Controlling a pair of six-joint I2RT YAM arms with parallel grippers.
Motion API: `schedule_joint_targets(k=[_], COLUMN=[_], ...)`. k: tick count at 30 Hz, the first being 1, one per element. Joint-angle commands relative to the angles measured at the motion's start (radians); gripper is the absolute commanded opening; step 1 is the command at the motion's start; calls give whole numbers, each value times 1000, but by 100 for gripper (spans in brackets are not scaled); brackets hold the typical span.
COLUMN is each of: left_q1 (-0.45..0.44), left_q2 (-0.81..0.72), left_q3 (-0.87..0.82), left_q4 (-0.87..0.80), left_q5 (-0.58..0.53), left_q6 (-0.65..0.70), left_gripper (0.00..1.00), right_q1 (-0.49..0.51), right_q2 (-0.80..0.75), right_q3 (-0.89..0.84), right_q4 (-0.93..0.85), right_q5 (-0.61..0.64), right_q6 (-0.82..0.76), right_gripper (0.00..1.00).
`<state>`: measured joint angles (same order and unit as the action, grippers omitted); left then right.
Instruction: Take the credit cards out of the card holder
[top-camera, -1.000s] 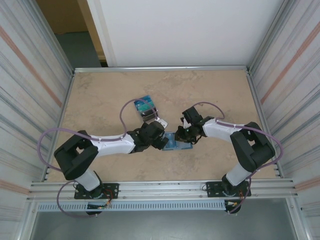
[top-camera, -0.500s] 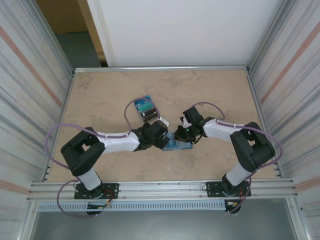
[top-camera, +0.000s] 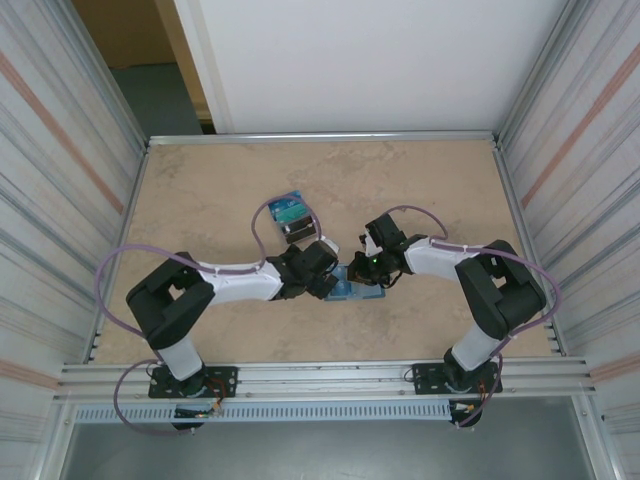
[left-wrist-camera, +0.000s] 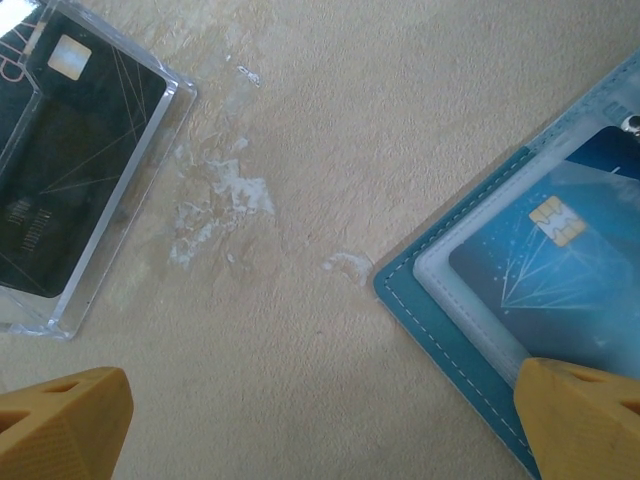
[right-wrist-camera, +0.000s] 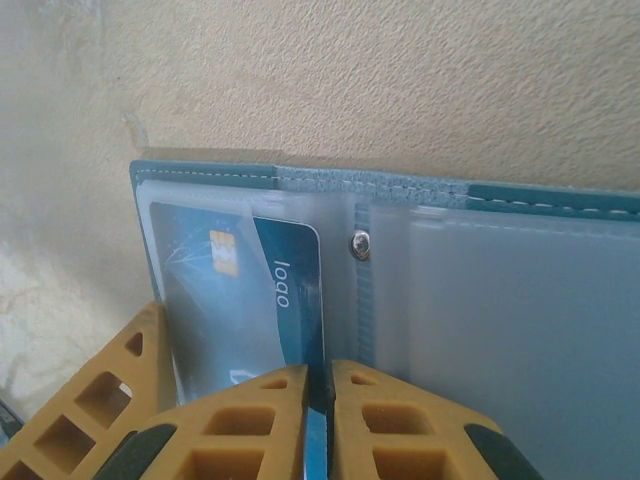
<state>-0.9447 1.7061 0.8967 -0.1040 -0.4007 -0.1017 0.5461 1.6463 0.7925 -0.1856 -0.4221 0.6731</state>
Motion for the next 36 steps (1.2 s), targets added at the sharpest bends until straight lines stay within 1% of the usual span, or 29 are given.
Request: schedule_joint_targets(k=[1,4,10,22,25,29,34,36], left_q1=[-9,-8,-8,-8,-8,-8,-8,-9], left_q2=[24,32,45,57,59,58,57,56], left_q3=[31,41,54,74,77,80,82,82], left_q4=[-57,-79,-115,-138,-139,-144,-147,-150], left_q5=[-25,-25,-24,-18,-18,-23,-27,-30], left_q6=[19,23,25,17,17,16,14,14], left_gripper=[99,99,99,99,99,99,99,98], right_q1=[-9,-13,-35,-57,-61,-66,-74,-75], right_q2=[19,17,0,-29,-35,-37,-28,-27], right_q3=[-24,-37,-77,-100,-99,-103,-112,-114], right_q4=[14,31,115,168,161,157,159,158], right_q5=[-28,-44,-113,-177,-178,-173,-168,-159], right_q6=[11,18,43,56,47,44,44,42], right_gripper=[14,14,15,14,10,8,0,0])
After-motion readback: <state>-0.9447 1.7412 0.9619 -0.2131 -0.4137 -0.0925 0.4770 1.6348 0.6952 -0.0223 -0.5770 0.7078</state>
